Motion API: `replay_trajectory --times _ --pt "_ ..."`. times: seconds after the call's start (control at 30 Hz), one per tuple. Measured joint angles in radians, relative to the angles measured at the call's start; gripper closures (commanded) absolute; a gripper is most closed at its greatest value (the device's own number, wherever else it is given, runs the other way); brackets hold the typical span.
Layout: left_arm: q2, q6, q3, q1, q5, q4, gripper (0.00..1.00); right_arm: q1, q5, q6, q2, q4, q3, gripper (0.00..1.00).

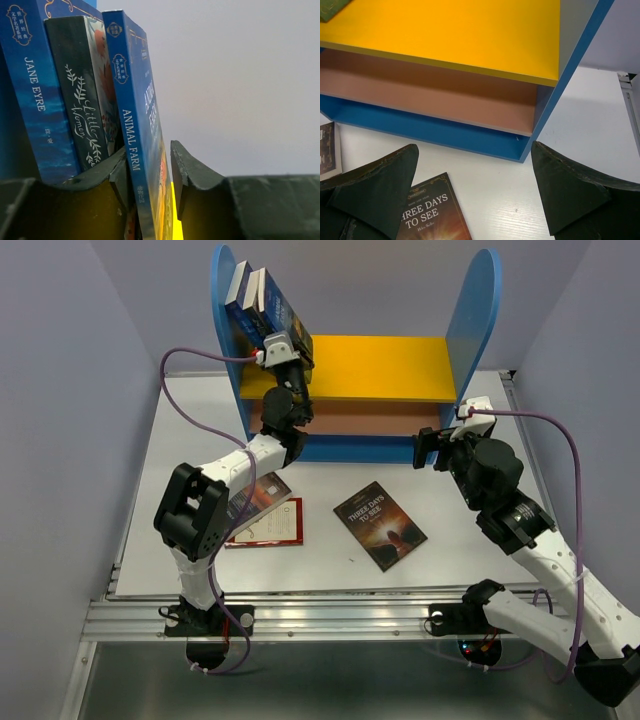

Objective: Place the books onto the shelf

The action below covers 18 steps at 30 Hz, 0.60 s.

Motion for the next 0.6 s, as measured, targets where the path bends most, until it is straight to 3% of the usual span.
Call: replay_trajectory --times 0.23,0.33,0.6 --pt "-0.002 -0.005 -0.017 -0.004 0.000 0.024 0.53 0.000 -0.013 -0.010 0.000 0.000 0.000 0.00" --pt "-0.012 -0.012 -0.032 -0.005 0.003 0.026 0.46 0.000 -0.019 -0.010 0.000 0.000 0.000 0.00" --pt "-0.068 -0.038 -0.071 -0.032 0.008 -0.008 0.15 0.000 -0.036 -0.010 0.000 0.000 0.000 0.00"
